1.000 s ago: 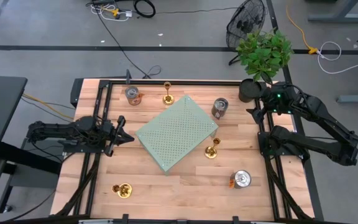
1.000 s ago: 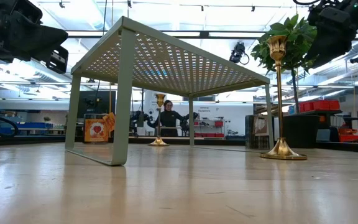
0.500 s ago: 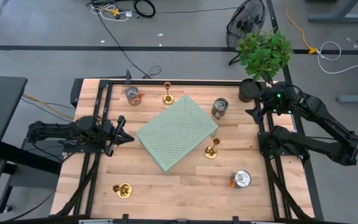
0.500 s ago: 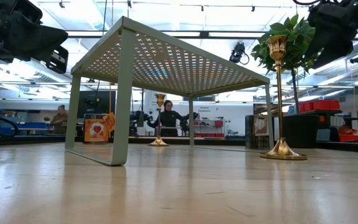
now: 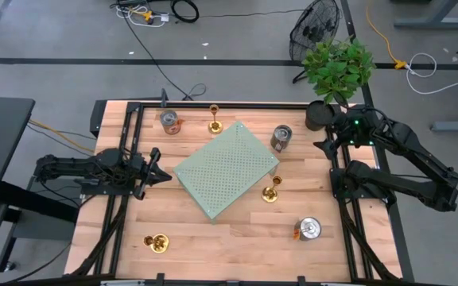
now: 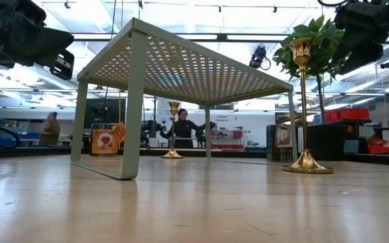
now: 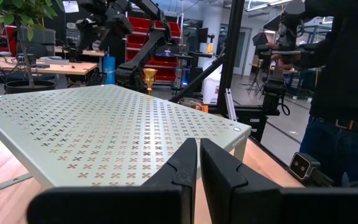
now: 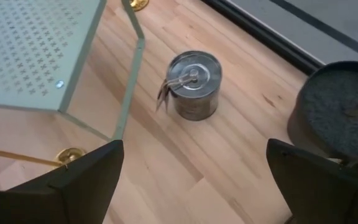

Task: Pick & Place candle stick holders
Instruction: Put the top right silver scented candle on the shelf

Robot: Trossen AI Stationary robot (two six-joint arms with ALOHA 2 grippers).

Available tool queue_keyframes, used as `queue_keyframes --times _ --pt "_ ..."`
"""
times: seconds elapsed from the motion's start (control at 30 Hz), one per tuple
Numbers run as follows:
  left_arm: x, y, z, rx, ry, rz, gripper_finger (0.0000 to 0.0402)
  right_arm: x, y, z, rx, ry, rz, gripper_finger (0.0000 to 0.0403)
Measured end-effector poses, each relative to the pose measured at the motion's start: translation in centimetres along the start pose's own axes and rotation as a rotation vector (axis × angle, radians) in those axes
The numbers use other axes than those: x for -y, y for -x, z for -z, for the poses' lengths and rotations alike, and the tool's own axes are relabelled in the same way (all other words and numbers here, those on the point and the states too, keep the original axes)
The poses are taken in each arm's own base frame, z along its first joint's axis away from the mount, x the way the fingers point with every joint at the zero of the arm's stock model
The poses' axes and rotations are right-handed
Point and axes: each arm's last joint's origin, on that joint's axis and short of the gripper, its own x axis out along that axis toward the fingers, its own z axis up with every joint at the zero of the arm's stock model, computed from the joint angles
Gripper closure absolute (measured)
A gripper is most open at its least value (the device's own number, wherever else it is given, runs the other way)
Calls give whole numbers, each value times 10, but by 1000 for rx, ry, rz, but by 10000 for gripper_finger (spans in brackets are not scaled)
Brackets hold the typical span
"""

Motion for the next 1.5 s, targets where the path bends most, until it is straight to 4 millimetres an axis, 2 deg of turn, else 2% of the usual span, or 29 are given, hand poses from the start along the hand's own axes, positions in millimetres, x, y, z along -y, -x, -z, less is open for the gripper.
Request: queue_keyframes --times 0.43,1.2,1.5 --pt "0 0 0 0 0 0 376 -1 -1 0 -16 7 -44 3" --pt "0 0 0 0 0 0 376 -3 -25 -18 -62 59 -95 3" --pt "0 0 0 0 0 0 376 -3 -42 -28 -95 99 -92 3"
